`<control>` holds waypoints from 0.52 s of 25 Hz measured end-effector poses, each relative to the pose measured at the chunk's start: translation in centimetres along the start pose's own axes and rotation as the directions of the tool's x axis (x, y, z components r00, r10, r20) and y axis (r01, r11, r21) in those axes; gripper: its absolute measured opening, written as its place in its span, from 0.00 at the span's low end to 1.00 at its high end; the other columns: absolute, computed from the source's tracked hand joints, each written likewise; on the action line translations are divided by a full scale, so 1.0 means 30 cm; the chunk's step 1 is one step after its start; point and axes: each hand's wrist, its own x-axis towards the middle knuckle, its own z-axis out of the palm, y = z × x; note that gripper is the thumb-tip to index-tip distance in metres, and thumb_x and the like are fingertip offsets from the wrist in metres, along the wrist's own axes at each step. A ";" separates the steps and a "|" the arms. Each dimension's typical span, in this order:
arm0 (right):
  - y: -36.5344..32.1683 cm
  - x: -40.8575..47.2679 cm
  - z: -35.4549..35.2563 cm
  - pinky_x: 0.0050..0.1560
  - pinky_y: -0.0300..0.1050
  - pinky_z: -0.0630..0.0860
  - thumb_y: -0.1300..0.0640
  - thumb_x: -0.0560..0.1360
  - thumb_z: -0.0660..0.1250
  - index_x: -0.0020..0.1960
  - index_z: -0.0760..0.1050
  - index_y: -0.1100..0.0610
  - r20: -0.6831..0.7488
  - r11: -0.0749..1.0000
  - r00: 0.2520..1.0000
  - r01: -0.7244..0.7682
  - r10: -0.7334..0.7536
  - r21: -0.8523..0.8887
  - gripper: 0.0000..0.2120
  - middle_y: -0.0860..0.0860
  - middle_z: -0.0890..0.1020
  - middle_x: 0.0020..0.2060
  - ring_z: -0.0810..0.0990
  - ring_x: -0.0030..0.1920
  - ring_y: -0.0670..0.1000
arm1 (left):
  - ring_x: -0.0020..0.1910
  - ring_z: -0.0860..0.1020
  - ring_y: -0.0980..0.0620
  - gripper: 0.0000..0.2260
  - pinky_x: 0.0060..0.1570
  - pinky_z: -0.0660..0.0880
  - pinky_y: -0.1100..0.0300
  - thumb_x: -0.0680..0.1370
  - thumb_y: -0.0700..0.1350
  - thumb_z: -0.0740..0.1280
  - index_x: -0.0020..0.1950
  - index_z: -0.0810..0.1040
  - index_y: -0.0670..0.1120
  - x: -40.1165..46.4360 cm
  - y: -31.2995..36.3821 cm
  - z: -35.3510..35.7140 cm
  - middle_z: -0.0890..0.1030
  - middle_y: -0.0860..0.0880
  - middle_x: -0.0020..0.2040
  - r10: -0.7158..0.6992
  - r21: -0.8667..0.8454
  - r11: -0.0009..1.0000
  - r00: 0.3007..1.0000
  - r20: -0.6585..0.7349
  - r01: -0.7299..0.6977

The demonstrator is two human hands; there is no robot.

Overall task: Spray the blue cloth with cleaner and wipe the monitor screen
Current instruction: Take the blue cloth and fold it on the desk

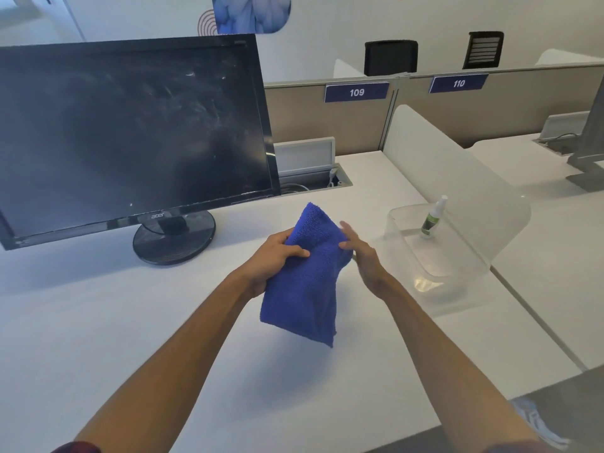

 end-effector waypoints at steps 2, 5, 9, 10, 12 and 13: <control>-0.004 0.024 0.026 0.55 0.45 0.70 0.53 0.68 0.59 0.40 0.82 0.51 0.107 0.983 0.990 -0.106 0.090 0.150 0.12 0.49 0.83 0.47 0.78 0.49 0.48 | 0.44 0.83 0.50 0.12 0.43 0.79 0.58 0.77 0.35 0.63 0.55 0.80 0.48 -0.019 -0.007 -0.031 0.84 0.48 0.48 0.004 0.008 1.000 1.000 -0.020 -0.004; 0.032 0.041 0.046 0.50 0.49 0.72 0.54 0.66 0.63 0.37 0.80 0.56 0.223 0.935 0.952 -0.263 0.211 0.239 0.09 0.51 0.83 0.40 0.79 0.45 0.53 | 0.44 0.82 0.49 0.09 0.43 0.79 0.57 0.77 0.37 0.63 0.53 0.80 0.48 -0.036 -0.027 -0.088 0.84 0.48 0.47 -0.004 -0.024 1.000 0.995 -0.101 0.001; 0.112 0.047 0.043 0.55 0.51 0.76 0.59 0.75 0.61 0.71 0.71 0.58 0.468 0.923 0.845 -0.359 0.259 0.138 0.24 0.56 0.79 0.62 0.78 0.60 0.57 | 0.45 0.83 0.48 0.09 0.47 0.80 0.54 0.76 0.37 0.65 0.54 0.81 0.46 -0.049 -0.090 -0.175 0.85 0.46 0.49 -0.075 -0.124 0.991 0.971 -0.226 0.048; 0.131 0.051 0.038 0.58 0.53 0.76 0.59 0.75 0.63 0.72 0.69 0.59 0.467 0.924 0.838 -0.368 0.281 0.105 0.26 0.58 0.77 0.65 0.77 0.63 0.59 | 0.46 0.83 0.47 0.10 0.47 0.80 0.54 0.76 0.37 0.66 0.55 0.81 0.46 -0.053 -0.113 -0.191 0.85 0.46 0.49 -0.099 -0.134 0.989 0.962 -0.255 0.066; 0.149 0.064 0.028 0.61 0.56 0.75 0.60 0.74 0.69 0.71 0.71 0.58 0.387 0.922 0.864 -0.378 0.321 0.080 0.25 0.58 0.77 0.67 0.76 0.65 0.61 | 0.49 0.83 0.46 0.11 0.47 0.80 0.54 0.76 0.38 0.66 0.56 0.81 0.47 -0.061 -0.165 -0.211 0.85 0.46 0.51 -0.145 -0.147 0.984 0.940 -0.308 0.104; 0.150 0.070 0.024 0.62 0.56 0.75 0.60 0.74 0.71 0.69 0.73 0.57 0.328 0.924 0.883 -0.376 0.335 0.068 0.24 0.56 0.78 0.66 0.77 0.65 0.60 | 0.51 0.83 0.45 0.11 0.47 0.80 0.54 0.76 0.38 0.66 0.57 0.80 0.47 -0.065 -0.192 -0.215 0.85 0.47 0.52 -0.167 -0.161 0.980 0.930 -0.328 0.119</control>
